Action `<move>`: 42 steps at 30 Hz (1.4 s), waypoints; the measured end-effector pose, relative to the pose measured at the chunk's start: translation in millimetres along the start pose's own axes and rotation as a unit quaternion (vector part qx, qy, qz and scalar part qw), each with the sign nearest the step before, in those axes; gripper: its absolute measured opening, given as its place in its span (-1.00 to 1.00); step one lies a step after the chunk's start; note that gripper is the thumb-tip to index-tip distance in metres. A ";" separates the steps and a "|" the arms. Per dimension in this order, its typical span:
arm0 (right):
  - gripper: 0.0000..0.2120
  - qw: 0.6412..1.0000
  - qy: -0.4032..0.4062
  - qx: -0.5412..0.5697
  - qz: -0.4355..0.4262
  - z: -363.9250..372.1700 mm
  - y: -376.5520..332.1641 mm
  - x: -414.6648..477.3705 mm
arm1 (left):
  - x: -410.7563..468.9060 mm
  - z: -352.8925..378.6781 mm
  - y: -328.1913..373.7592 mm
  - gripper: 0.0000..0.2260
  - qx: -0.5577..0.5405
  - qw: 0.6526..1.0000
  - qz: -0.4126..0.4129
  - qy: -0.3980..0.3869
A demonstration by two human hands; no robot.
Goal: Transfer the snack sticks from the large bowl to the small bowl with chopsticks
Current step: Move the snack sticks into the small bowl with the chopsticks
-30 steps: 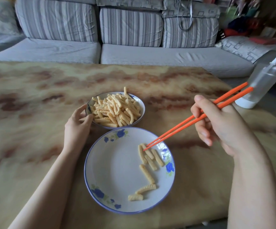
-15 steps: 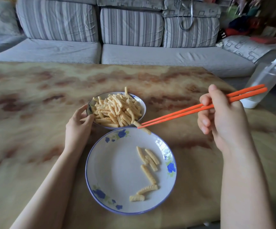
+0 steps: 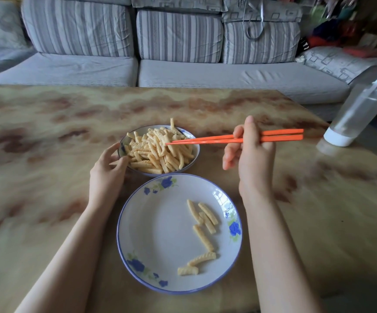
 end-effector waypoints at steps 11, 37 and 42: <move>-0.60 0.999 -0.023 -0.028 -0.013 -20.7 -21.8 -2.5 | 1.2 0.2 -2.3 -0.64 -0.001 1.000 -0.004 -0.006; -0.60 0.948 -0.240 -0.202 0.061 -38.8 -43.3 -21.3 | -2.1 -0.1 3.0 -0.64 0.019 1.000 0.004 -0.006; -0.60 0.943 -0.256 -0.204 0.059 -36.0 -42.8 -22.5 | -0.8 -0.6 1.8 -0.64 0.019 1.000 0.001 -0.006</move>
Point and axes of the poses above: each hand's wrist, its own x-axis towards the middle knuckle, its own z-axis out of the palm, y = z × x, the point moved 3 cm from there along x, towards the middle knuckle, and after that the axes turned 11 degrees about -y, right-handed, at the moved point
